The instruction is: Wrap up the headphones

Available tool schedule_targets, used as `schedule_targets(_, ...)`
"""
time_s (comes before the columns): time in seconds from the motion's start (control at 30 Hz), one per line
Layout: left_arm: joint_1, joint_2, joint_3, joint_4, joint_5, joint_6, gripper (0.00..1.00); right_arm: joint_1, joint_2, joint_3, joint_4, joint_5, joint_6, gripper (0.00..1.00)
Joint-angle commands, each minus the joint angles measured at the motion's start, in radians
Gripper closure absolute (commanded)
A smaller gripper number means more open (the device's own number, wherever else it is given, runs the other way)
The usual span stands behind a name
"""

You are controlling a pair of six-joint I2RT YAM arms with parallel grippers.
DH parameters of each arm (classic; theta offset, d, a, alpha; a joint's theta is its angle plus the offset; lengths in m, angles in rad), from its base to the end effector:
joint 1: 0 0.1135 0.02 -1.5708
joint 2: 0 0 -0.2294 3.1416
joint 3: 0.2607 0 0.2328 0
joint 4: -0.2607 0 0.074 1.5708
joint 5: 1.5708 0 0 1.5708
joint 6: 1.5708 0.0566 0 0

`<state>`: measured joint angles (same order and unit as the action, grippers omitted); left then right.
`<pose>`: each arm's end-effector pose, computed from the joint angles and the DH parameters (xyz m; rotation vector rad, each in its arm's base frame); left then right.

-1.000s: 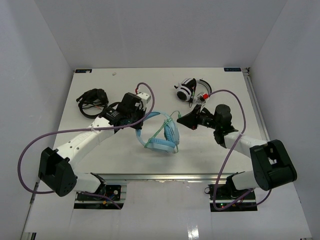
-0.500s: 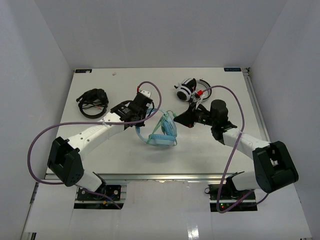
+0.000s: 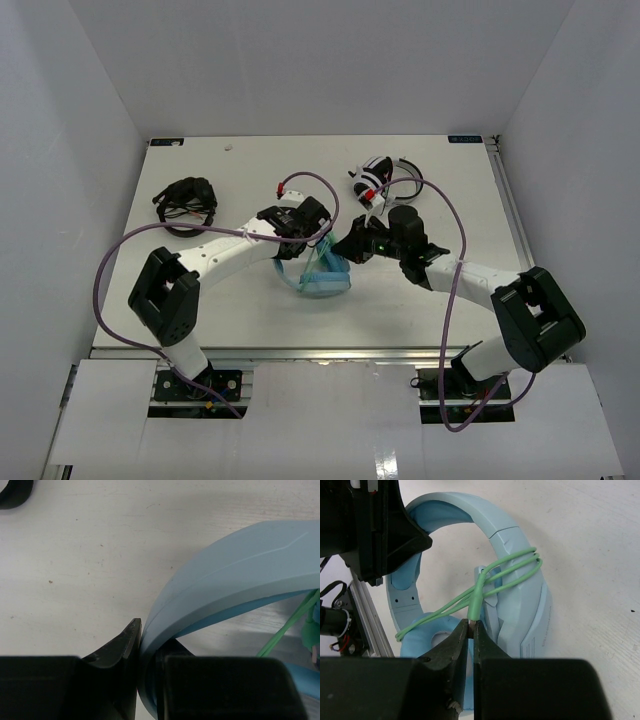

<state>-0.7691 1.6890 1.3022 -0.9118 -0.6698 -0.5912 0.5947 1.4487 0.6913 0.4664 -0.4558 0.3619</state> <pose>0.2471 -0.1902 0.1980 0.1025 2.4791 0.4571 0.2480 0.1978 0.1944 -0.5600 1.8948 1.0680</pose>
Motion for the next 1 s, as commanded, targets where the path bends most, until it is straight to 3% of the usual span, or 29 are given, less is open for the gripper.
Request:
schedule_targets(0.0,0.039,-0.047,0.014,0.06,-0.067,-0.182,1.0,0.051,-0.023,0.035,0.071,-0.007,0.042,0.92)
schedule_targets(0.4,0.066,-0.194,-0.231,0.304,0.106,-0.34,1.0,0.101,0.032,0.097,0.031,0.07,0.075,0.92)
schedule_targets(0.57,0.063,-0.151,-0.266,0.309,0.058,-0.4,1.0,0.124,0.082,0.176,-0.081,0.101,0.025,0.92)
schedule_targets(0.77,0.065,-0.154,-0.319,0.3,0.062,-0.541,1.0,0.172,0.135,0.291,-0.258,0.254,-0.047,0.92)
schedule_targets(0.97,0.064,-0.163,-0.34,0.344,0.191,-0.609,1.0,0.229,0.149,0.315,-0.316,0.404,-0.058,0.92)
